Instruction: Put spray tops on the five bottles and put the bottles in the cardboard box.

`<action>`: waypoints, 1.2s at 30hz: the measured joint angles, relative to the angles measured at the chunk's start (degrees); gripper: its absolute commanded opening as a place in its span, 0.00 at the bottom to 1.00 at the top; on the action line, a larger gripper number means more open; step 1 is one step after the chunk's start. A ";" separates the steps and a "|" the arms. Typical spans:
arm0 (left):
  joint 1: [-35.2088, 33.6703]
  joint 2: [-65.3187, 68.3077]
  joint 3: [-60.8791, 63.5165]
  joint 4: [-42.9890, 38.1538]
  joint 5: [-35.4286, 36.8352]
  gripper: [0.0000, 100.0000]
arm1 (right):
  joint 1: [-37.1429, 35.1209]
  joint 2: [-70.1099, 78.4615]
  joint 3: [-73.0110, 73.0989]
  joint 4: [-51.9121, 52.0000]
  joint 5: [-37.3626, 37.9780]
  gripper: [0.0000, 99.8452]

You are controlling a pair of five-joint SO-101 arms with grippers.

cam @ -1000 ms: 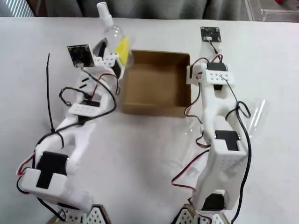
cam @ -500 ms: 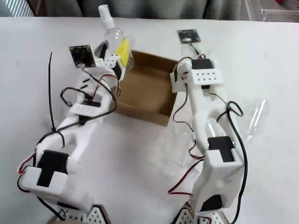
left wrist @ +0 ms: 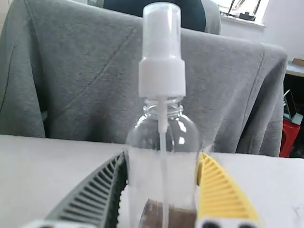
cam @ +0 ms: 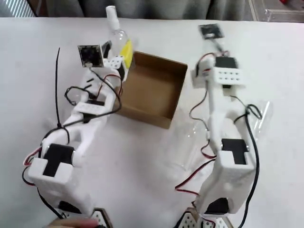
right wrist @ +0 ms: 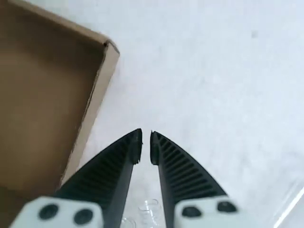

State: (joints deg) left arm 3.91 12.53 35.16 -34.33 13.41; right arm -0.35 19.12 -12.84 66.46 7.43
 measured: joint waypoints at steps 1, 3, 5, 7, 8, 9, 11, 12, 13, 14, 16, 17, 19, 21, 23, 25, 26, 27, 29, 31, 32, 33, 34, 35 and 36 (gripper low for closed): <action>0.00 0.00 0.00 -1.14 0.00 0.02 | 0.18 0.00 -0.09 -0.35 -1.23 0.02; 0.00 0.00 0.00 -2.37 0.00 0.02 | 0.00 0.00 -0.09 -2.02 -3.43 0.02; 0.00 0.00 0.00 -2.90 -0.26 0.02 | -0.18 0.00 -0.09 -3.78 -5.63 0.02; 0.26 0.26 -0.26 -2.90 -0.44 0.02 | -0.26 0.00 -0.09 -4.57 -7.21 0.02; 0.44 0.62 -0.97 -2.90 -0.44 0.02 | -0.26 0.09 -0.09 -4.75 -7.65 0.02; 0.53 0.97 -1.49 -2.90 -0.44 0.02 | -0.09 0.62 -0.09 -5.01 -7.91 0.02; 0.62 2.55 -3.78 -2.90 -0.44 0.02 | 0.00 1.93 -0.09 -6.33 -8.09 0.02; 0.62 4.04 -5.54 -2.90 -0.44 0.02 | 0.00 2.64 0.26 -7.38 -8.09 0.02; 0.53 5.89 -7.47 -2.90 -0.44 0.02 | 0.00 3.08 0.62 -8.18 -8.18 0.02; 0.53 8.00 -9.58 -2.90 -0.44 0.02 | 0.00 3.60 0.70 -8.44 -8.26 0.02; 0.62 12.92 -13.98 -3.08 -0.44 0.02 | -0.18 4.40 0.70 -8.88 -8.26 0.02; 0.79 15.38 -15.82 -3.08 -0.79 0.02 | -0.18 4.84 0.70 -9.14 -8.26 0.02; 0.79 19.78 -18.99 -3.16 -2.02 0.02 | -0.18 5.80 0.70 -9.32 -8.26 0.02; 0.97 22.07 -20.66 -3.34 -3.69 0.02 | -0.18 6.86 0.70 -9.32 -8.26 0.02; 1.14 22.95 -20.84 -3.34 -4.75 0.02 | -0.09 7.56 0.70 -9.32 -8.26 0.02; 1.32 23.03 -20.84 -3.34 -4.75 0.02 | 0.00 8.09 0.70 -9.32 -8.26 0.02; 1.41 23.03 -20.84 -3.34 -4.84 0.02 | 0.18 8.09 0.70 -9.58 -8.26 0.02; 1.58 23.03 -20.84 -3.34 -4.84 0.02 | 0.35 8.09 0.70 -9.93 -8.26 0.02; 2.11 23.03 -20.84 -3.78 -4.92 0.02 | 0.97 8.09 0.70 -10.64 -8.26 0.02; 2.46 22.33 -19.60 -5.27 -4.92 0.02 | 1.14 8.09 0.70 -10.81 -8.26 0.02; 2.73 21.45 -18.29 -5.98 -4.92 0.02 | 1.14 8.09 0.70 -10.81 -8.26 0.02; 2.99 20.40 -16.70 -6.51 -4.92 0.02 | 1.05 8.09 0.70 -10.81 -8.26 0.02; 3.16 19.43 -15.38 -6.77 -4.92 0.02 | 0.88 8.09 0.70 -10.81 -8.26 0.02; 3.34 18.55 -14.33 -6.95 -4.92 0.02 | 0.79 8.09 0.70 -10.81 -8.26 0.02; 3.43 18.02 -13.71 -6.95 -4.92 0.02 | 0.79 8.09 0.70 -10.81 -8.26 0.02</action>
State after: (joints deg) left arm 7.34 30.55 21.45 -41.27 8.48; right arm 0.44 27.21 -12.13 55.65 -0.84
